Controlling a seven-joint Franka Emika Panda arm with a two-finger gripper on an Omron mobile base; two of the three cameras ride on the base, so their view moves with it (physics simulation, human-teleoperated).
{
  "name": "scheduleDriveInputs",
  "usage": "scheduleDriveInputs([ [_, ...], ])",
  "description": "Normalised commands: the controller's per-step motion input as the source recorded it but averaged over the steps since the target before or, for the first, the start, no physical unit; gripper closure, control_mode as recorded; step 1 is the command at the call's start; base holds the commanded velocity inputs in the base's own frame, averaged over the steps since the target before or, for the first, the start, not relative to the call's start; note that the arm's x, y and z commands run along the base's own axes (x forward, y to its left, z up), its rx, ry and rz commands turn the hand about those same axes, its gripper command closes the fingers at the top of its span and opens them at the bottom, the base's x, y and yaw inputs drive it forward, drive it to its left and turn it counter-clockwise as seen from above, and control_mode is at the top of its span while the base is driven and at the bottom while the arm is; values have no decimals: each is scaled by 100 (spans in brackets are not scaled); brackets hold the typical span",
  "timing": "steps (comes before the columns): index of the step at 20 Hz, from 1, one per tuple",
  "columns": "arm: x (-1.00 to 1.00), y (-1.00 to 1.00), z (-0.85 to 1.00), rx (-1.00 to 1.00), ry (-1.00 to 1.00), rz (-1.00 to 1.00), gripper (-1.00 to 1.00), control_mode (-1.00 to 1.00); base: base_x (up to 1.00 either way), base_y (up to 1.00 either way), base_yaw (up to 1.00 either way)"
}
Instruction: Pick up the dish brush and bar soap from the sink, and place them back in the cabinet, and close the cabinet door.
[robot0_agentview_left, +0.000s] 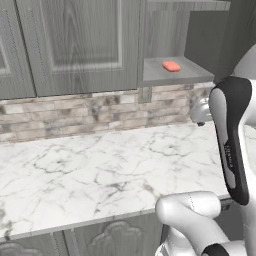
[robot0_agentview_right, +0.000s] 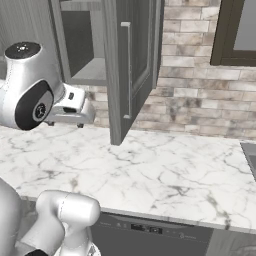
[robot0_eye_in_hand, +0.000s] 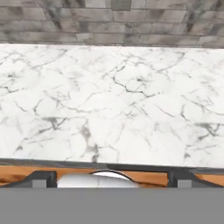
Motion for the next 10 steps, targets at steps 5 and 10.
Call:
scheduleDriveInputs([
  [5,-45,40,-29,-2,2,0,-100,-100,0,0,0],
  [10,-7,15,-6,0,4,1,-100,-100,0,0,0],
])
